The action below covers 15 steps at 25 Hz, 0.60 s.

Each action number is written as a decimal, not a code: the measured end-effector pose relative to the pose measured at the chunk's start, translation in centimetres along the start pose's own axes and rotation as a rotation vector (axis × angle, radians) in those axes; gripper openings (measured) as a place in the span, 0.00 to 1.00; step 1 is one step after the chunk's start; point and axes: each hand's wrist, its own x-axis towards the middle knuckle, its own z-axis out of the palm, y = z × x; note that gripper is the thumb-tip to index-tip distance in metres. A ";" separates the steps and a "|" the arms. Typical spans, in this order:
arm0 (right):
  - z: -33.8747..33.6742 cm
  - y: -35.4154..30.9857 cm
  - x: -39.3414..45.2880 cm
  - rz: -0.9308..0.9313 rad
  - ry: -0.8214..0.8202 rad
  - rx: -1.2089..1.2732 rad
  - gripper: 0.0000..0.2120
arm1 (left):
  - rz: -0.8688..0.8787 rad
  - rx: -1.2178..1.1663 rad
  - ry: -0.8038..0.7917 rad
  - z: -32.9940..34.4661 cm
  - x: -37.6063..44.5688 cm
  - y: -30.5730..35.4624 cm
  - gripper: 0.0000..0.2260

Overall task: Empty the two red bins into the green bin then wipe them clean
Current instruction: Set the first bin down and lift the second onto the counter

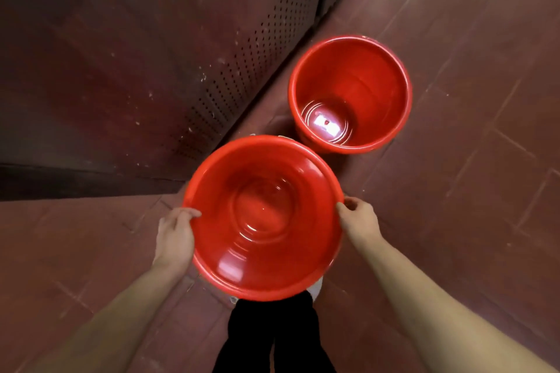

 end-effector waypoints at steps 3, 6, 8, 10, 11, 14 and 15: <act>2.5 1.2 2.4 -0.033 0.000 0.000 0.11 | -0.013 -0.032 -0.008 1.6 2.4 -1.2 0.13; 4.6 2.0 3.8 -0.063 0.018 0.004 0.10 | -0.010 -0.003 -0.006 3.2 4.7 -2.4 0.10; 5.9 2.5 4.7 -0.063 0.006 0.016 0.09 | -0.003 0.020 0.006 4.1 6.0 -3.1 0.08; 6.9 3.0 5.6 -0.068 0.000 0.023 0.09 | -0.017 0.007 0.004 4.9 6.9 -3.4 0.06; 7.4 3.3 6.2 -0.074 0.003 0.019 0.11 | -0.027 0.003 0.004 5.2 7.4 -3.7 0.06; 9.0 4.9 8.4 -0.090 0.023 0.015 0.21 | -0.037 0.030 -0.001 6.1 8.4 -4.4 0.07; 9.3 5.1 8.7 -0.081 0.035 0.023 0.25 | -0.043 0.039 -0.002 6.4 8.5 -4.6 0.08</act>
